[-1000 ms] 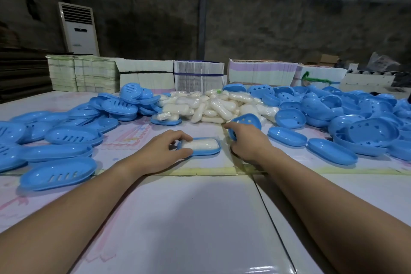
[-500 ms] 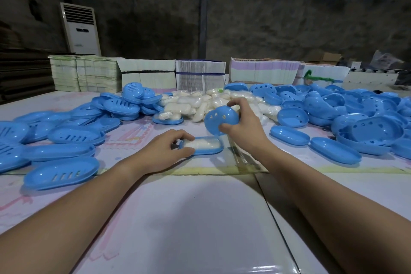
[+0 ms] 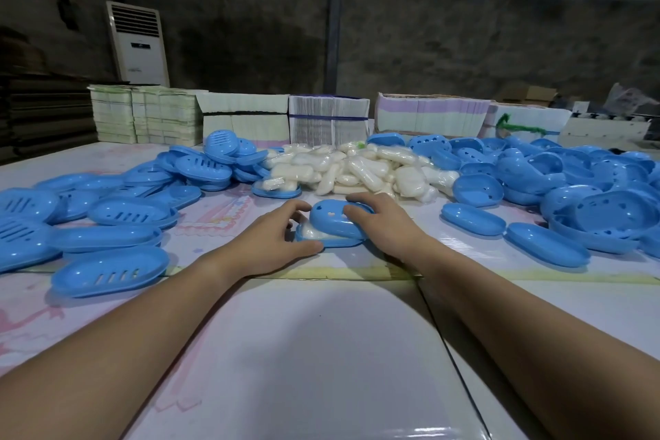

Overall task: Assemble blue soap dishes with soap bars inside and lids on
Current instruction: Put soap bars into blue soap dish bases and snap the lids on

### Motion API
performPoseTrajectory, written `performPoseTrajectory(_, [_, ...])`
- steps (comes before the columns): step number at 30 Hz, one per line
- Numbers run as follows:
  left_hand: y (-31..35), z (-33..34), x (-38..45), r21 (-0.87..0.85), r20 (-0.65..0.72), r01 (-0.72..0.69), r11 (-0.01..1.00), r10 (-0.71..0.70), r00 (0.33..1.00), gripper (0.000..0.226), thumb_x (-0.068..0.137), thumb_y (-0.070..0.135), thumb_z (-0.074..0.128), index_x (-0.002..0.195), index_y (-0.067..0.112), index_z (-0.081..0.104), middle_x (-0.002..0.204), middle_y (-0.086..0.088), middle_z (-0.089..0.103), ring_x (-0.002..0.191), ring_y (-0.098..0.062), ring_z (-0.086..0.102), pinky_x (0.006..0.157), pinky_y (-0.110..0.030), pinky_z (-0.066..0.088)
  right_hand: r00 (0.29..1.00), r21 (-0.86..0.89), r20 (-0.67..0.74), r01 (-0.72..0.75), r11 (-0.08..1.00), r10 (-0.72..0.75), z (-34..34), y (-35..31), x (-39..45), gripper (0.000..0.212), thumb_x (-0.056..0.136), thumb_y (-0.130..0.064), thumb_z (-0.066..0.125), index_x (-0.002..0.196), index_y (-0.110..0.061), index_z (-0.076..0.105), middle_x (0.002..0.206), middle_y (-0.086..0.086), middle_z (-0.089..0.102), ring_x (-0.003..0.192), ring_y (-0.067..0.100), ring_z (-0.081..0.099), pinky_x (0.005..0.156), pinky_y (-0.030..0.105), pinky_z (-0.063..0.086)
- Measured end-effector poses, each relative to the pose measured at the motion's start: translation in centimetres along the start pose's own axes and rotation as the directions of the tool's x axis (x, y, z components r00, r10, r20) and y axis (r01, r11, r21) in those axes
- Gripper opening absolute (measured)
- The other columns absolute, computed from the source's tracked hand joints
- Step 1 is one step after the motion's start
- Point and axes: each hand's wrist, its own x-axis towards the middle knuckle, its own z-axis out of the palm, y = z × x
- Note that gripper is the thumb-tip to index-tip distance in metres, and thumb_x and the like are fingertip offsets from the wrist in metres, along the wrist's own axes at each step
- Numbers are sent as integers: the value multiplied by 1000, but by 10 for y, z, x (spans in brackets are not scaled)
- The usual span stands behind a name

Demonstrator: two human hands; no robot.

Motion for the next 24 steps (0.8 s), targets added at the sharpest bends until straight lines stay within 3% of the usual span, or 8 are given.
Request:
performPoseTrajectory(3, [0,-1,0,-4,16,8,1000,-8,1000,71,83,48,77,142,40,37,129,10,54,109,-9,58,100,-31,49,991,-105,116,83,991,-71,1,-3,-4,54,92,-45,59,142,-27,50,142,1,46,123,13,44,96,22,26])
performPoseTrajectory(6, [0,-1,0,3,58,7,1000,-8,998,80,83,46,78,147,40,30,131,9,52,111,-8,59,98,-25,47,976,-221,182,160,962,-121,2,-2,-6,68,83,-37,70,145,-29,44,136,1,48,108,8,42,89,22,31])
performPoseTrajectory(10, [0,-1,0,-25,39,1,1000,0,999,79,82,44,80,145,43,32,128,8,55,104,-5,62,85,-15,47,975,-128,175,162,978,-139,-3,-1,-5,67,76,-32,76,138,-34,50,122,-12,50,96,1,50,77,10,36])
performPoseTrajectory(12, [0,-2,-1,-68,39,8,998,-6,999,77,82,42,81,143,45,34,126,8,56,102,-5,63,82,-13,46,973,-110,189,158,981,-136,-5,2,-5,66,75,-34,78,136,-37,51,123,-14,51,100,3,51,83,14,39])
performPoseTrajectory(14, [1,-4,-1,-136,23,8,991,-5,1000,73,81,39,82,139,46,37,123,10,57,103,-4,63,79,-12,48,972,-62,196,144,988,-129,-6,3,-4,66,74,-36,80,134,-39,52,125,-13,54,103,4,53,87,19,42])
performPoseTrajectory(19, [7,-8,-2,-349,-61,-6,937,-16,998,62,85,26,80,134,37,45,120,12,62,102,10,61,73,-6,49,968,118,227,82,990,-107,-10,4,-5,64,79,-40,78,136,-40,51,120,-9,57,99,4,59,67,7,46])
performPoseTrajectory(24, [12,-5,-3,-513,-79,0,858,-47,996,57,89,18,76,138,26,48,119,8,64,92,7,68,70,-11,53,963,221,244,55,974,-110,-9,1,-8,65,81,-38,77,138,-39,47,122,-3,56,101,9,61,69,11,51])
